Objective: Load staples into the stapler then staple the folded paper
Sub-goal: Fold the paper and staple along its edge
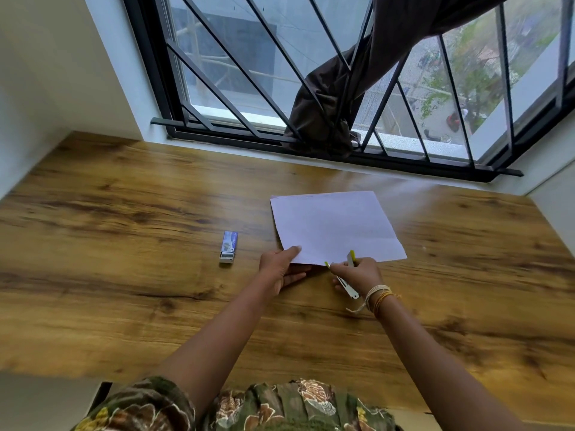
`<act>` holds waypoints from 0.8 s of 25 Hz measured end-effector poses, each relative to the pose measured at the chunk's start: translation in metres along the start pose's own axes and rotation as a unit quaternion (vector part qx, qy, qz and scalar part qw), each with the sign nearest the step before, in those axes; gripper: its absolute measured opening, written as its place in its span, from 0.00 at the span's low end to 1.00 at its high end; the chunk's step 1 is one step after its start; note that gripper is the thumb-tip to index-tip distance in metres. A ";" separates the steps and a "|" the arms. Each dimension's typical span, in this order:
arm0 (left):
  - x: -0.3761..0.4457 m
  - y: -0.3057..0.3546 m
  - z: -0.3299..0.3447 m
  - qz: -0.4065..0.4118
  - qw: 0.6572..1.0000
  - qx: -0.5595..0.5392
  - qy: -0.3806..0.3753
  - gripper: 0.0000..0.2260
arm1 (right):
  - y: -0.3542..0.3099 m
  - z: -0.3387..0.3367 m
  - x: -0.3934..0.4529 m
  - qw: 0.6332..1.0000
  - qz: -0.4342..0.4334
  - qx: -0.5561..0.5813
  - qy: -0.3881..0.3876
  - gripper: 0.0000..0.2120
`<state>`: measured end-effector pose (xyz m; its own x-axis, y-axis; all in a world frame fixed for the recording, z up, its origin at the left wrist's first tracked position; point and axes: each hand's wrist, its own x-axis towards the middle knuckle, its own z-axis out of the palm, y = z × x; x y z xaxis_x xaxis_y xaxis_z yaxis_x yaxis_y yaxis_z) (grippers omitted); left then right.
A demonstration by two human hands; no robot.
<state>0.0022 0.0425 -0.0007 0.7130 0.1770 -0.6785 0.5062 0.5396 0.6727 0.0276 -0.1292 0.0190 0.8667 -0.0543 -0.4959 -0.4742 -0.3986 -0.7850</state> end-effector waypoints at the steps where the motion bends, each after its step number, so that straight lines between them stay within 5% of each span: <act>1: 0.000 0.000 0.000 0.002 1.000 0.006 0.000 0.10 | 0.000 0.002 -0.002 0.999 -0.023 -0.034 0.013 0.06; 8: 0.000 -0.006 -0.001 0.028 0.999 -0.017 0.007 0.12 | 0.006 0.011 -0.012 0.942 -0.194 -0.269 0.042 0.07; 20: -0.004 0.001 0.004 -0.027 0.994 -0.103 0.004 0.10 | 0.000 0.010 -0.023 0.912 -0.174 -0.364 0.074 0.09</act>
<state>0.0021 0.0389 0.0039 0.6830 0.1505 -0.7148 0.4328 0.7048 0.5620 0.0065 -0.1184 0.0267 0.9821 0.0898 -0.1654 0.0156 -0.9147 -0.4039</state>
